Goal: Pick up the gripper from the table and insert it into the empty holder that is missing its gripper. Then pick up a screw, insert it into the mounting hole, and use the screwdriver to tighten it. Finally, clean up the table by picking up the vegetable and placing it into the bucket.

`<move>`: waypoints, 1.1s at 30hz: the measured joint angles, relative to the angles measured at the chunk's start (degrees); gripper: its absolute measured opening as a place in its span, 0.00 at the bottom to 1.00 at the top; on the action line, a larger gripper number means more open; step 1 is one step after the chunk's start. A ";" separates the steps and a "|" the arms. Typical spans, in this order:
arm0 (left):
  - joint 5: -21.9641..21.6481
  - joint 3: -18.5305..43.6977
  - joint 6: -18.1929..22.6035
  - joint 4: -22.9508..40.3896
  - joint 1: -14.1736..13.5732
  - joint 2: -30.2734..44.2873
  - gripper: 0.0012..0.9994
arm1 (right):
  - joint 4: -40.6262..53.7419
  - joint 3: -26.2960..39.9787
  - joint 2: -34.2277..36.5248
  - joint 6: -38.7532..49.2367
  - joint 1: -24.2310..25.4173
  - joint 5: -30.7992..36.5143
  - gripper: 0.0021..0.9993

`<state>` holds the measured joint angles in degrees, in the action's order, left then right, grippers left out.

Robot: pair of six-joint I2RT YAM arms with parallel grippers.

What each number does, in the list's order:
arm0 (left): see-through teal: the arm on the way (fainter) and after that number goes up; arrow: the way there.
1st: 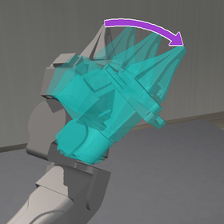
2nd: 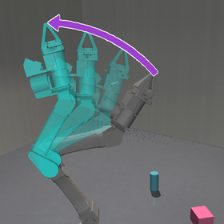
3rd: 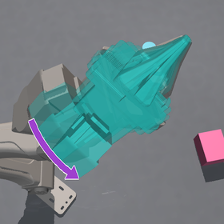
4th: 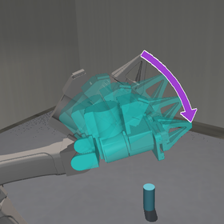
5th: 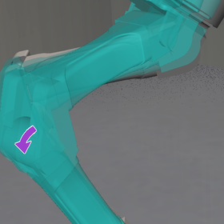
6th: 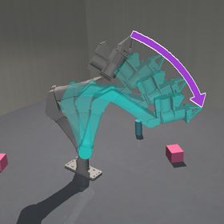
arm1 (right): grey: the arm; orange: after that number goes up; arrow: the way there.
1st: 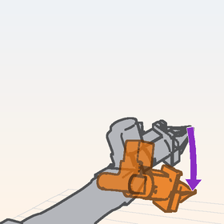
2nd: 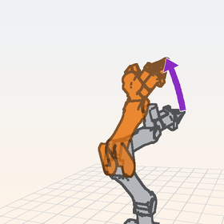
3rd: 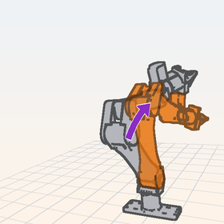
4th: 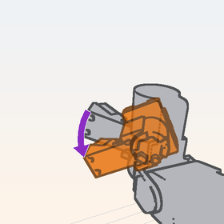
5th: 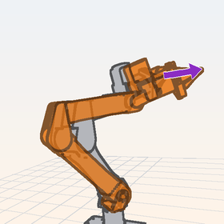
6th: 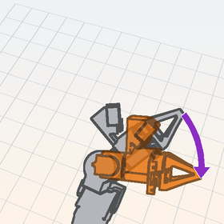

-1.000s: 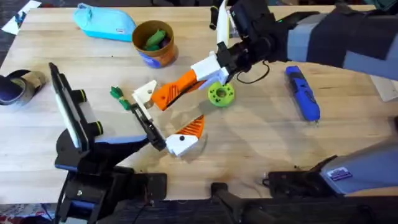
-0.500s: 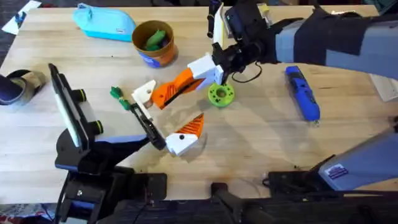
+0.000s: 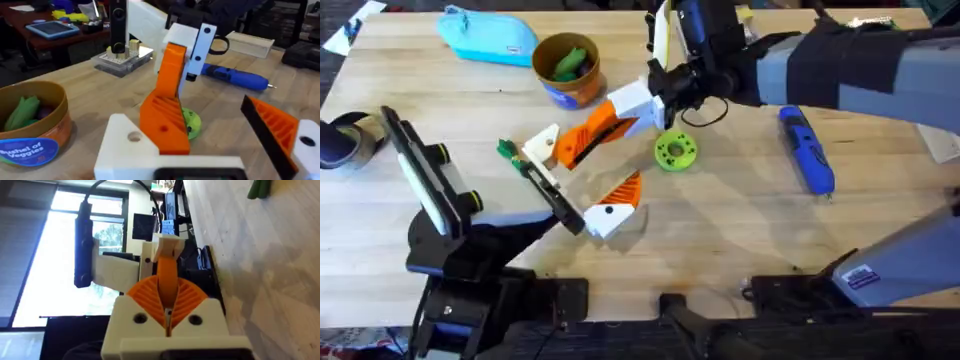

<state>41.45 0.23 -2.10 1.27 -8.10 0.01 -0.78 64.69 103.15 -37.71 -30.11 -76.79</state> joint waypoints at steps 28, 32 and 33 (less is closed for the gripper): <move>1.62 0.00 -1.32 1.04 -0.22 0.00 0.99 | -8.68 -0.02 4.07 -9.02 -1.71 0.25 0.01; 1.10 -0.04 -1.39 1.29 -0.08 0.00 0.99 | -9.21 0.00 4.07 -9.03 -2.87 1.65 0.01; 1.02 -0.04 -1.39 1.32 -0.07 -0.01 0.99 | -9.29 0.00 4.07 -9.04 -2.91 1.79 0.01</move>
<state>42.46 0.19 -3.49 2.59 -8.16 0.00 -10.06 64.69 107.22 -46.75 -33.02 -75.00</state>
